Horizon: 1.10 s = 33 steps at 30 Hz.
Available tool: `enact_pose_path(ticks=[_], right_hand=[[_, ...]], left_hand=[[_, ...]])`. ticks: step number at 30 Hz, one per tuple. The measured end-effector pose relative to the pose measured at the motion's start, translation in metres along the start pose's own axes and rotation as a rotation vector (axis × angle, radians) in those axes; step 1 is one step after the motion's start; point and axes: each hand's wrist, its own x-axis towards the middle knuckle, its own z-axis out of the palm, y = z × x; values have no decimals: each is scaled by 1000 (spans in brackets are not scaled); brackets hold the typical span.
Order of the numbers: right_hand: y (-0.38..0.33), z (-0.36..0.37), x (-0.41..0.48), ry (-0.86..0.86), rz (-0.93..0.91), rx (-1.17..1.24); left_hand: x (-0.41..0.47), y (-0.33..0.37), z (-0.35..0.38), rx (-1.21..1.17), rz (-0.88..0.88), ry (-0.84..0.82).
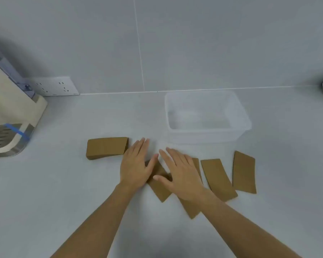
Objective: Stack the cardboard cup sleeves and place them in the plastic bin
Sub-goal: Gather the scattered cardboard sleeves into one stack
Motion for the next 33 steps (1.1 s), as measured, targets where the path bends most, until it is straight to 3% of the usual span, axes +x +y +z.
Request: enact_pose_path(ticks=[5,15,23,29,33], right_hand=[[-8,19,-7,-55,-9,-59],[-20,21,-14,-7,5,-165],[-16,10,2,-131,192,49],[-11,-9,7,-53,410,504],[-19,-14,7,33,402,769]], left_hand=[[-6,-12,10,76,6,-58],[-7,-17,15,106,38,-30],[-6,-16,12,25,17,-38],[-3,1,-3,-359,-116,16],[-3,25,-15,-947,-323,-12]])
